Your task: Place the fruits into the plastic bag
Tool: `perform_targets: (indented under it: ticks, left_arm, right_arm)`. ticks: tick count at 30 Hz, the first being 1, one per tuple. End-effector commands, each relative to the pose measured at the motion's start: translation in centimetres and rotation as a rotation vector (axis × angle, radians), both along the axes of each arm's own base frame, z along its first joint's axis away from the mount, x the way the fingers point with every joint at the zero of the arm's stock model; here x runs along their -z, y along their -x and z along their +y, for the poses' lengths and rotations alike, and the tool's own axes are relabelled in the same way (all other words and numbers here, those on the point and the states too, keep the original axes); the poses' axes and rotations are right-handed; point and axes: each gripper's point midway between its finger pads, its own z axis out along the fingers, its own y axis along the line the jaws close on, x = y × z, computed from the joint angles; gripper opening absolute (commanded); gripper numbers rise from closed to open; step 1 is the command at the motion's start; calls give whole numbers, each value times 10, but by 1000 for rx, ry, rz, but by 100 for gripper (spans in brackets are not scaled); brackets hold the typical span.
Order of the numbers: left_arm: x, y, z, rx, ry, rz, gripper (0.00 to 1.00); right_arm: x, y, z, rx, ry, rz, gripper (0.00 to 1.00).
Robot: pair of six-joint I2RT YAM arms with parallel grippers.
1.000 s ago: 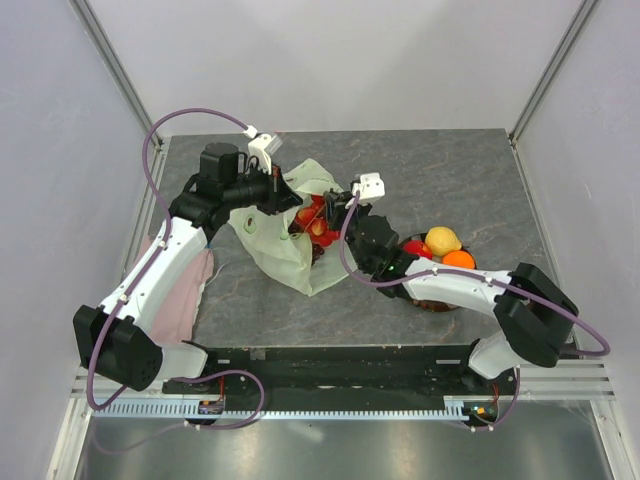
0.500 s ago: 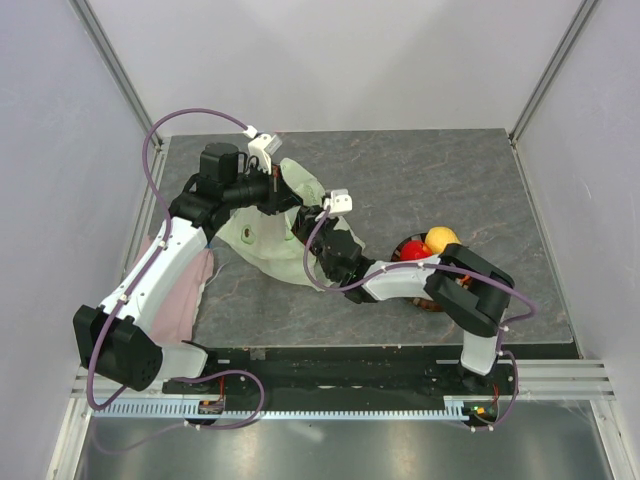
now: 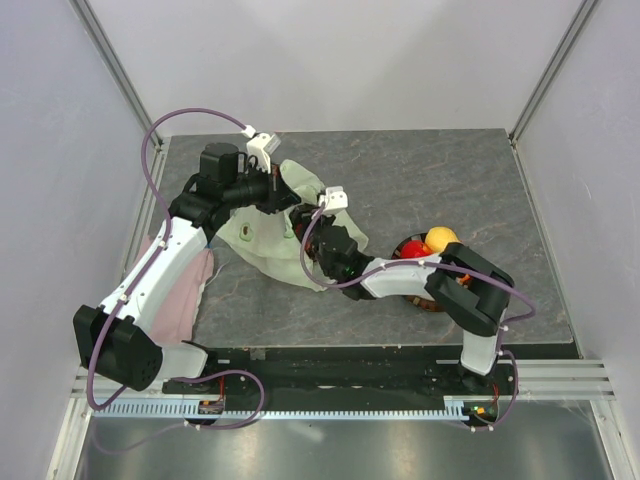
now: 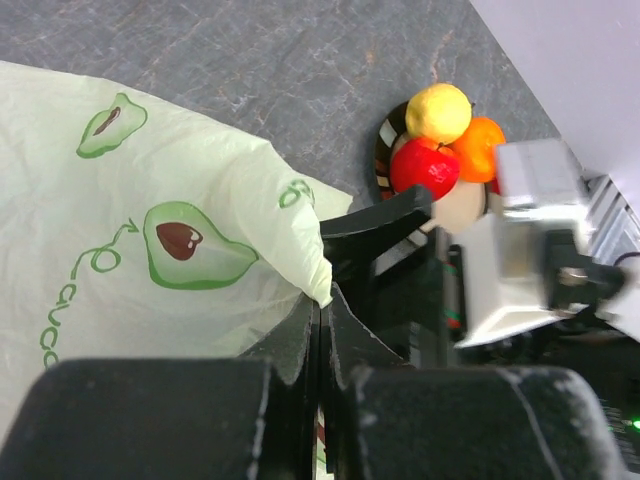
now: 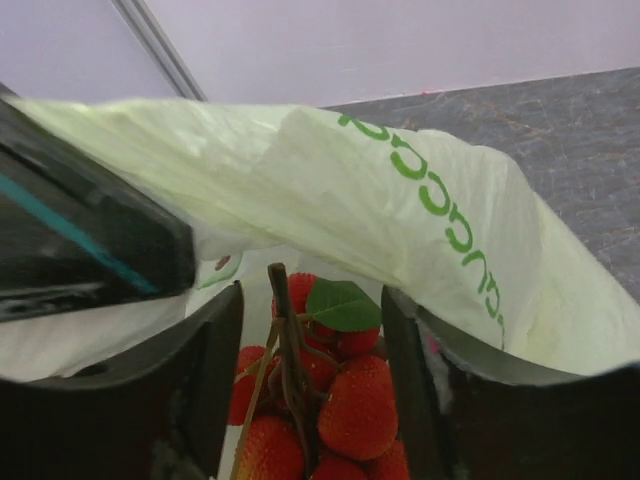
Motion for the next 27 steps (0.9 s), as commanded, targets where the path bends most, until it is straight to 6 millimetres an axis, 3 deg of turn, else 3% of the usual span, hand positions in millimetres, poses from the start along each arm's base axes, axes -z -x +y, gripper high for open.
perform_targets:
  ticks: [1,4,6,7,9,10,11,13,22,27]
  left_arm:
    - [-17,-3,3,-28,11,-60,2]
    - [-18,-5,7,-42,5,-65,2]
    - [-18,-7,11,-65,-2,-68,2]
    - [-18,-8,13,-73,-3,-70,2]
    - [-20,-11,18,-92,-3,-73,2]
    - [-20,-12,19,-95,-3,-73,1]
    - [-20,-12,19,-96,-4,-73,2]
    - [-19,-14,22,-105,-6,-72,1]
    - [-15,-19,30,-138,-37,-82,2]
    - [-15,-19,30,-138,-39,-82,2]
  right_arm:
    - [-46,12,-5,-54,-32,-48,71]
    - [-50,27,-12,-105,-27,-57,74]
    - [-63,38,-15,-155,-44,-74,74]
    - [-55,42,-18,-168,-21,-57,74]
    - [-61,51,-23,-192,-25,-55,75]
    - [-49,56,-27,-206,2,-34,75]
    - [-54,61,-31,-213,-5,-36,76]
    - [-40,66,-39,-218,39,-5,76]
    - [-41,81,-87,-151,202,49,76]
    - [-17,80,-106,-82,335,161,75]
